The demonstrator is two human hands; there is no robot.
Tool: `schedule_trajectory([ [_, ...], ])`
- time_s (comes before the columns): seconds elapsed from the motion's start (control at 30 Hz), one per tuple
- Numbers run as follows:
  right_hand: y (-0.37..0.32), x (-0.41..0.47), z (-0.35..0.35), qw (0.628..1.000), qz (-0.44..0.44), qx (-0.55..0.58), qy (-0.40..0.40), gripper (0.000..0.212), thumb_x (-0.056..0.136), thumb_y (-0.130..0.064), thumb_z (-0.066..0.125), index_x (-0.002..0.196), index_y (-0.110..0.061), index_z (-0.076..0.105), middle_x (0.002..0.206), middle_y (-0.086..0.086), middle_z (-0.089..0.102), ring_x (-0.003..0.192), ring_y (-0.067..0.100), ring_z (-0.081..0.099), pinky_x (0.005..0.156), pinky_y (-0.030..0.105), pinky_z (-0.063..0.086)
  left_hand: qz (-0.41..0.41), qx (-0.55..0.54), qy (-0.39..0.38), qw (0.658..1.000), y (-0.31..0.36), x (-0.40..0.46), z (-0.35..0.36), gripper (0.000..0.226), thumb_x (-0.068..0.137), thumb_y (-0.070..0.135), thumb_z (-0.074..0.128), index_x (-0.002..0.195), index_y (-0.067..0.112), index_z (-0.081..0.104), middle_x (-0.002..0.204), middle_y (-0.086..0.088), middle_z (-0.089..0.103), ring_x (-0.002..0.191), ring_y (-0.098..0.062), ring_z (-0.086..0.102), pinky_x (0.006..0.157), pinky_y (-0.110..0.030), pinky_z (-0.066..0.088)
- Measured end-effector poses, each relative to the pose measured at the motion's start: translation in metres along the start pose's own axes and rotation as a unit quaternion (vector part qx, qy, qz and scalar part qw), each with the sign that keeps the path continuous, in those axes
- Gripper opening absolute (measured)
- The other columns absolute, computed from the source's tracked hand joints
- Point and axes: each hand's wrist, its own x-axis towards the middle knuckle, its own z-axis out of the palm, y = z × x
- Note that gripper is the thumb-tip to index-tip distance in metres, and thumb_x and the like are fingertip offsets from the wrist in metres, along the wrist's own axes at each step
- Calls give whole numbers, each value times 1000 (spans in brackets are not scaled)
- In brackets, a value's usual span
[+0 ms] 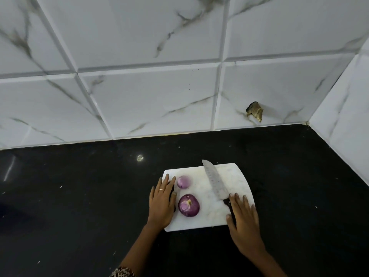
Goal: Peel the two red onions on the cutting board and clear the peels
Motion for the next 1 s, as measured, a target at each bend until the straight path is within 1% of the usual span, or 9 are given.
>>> schedule_trajectory([
  [0.1,-8,1,7,1000,4,-16,-11,69,83,-43,7,147,-19,17,154,-7,18,142,16,0,112,37,-14,20,72,-20,997,-8,-6,10,74,87,60,-6,150,27,16,153,12,1,146,-14,-1,115,-31,-13],
  [0.17,-17,5,11,999,11,-29,-27,69,83,-43,10,147,-20,20,151,-10,21,142,17,4,110,41,-12,22,126,-31,991,-8,-8,7,70,96,54,-7,148,24,28,154,4,20,144,-20,17,115,-34,-9],
  [0.23,-27,7,12,998,20,-48,-42,63,83,-37,24,142,-15,36,143,-5,43,140,19,23,107,46,4,7,158,-43,987,-6,-8,5,62,102,44,3,140,22,46,146,-2,44,134,-25,41,113,-39,-1],
  [0.33,-41,2,18,997,26,-72,-18,53,80,-30,35,128,-12,51,127,2,61,129,20,39,99,49,17,1,164,-51,985,-6,-7,4,59,103,40,6,138,22,50,142,-3,51,130,-27,49,112,-43,4],
  [0.63,-56,-6,20,997,57,-49,-26,53,81,-31,35,124,-12,57,129,2,60,128,20,39,108,42,1,-5,169,-43,985,-7,-8,7,61,103,40,5,137,21,51,141,-5,52,129,-29,50,112,-42,2],
  [0.73,-55,-7,22,995,68,-46,-52,54,81,-33,34,126,-12,57,130,1,59,130,19,34,109,41,-1,5,157,-40,987,-9,-9,8,62,102,43,3,141,21,45,147,-3,41,135,-27,37,113,-40,-2],
  [0.87,-53,-2,12,996,66,-24,-64,69,87,-48,8,148,-19,22,154,-11,18,144,10,-2,111,40,-14,4,124,-28,992,-7,-8,8,70,93,49,-5,148,26,32,156,2,24,144,-16,9,114,-36,-10],
  [0.93,-53,4,0,990,89,46,-99,54,99,-43,19,149,-21,18,155,-13,13,144,8,-4,114,41,-8,-16,70,1,997,-5,-7,4,77,85,50,-4,147,26,35,157,4,24,147,-13,10,113,-35,-15],
  [1.0,-53,6,-14,980,106,167,-25,42,100,-24,39,141,-15,39,149,-5,34,143,12,18,115,36,9,-41,26,58,997,1,-7,-5,74,85,49,1,138,26,48,149,4,42,141,-13,32,115,-35,-8],
])
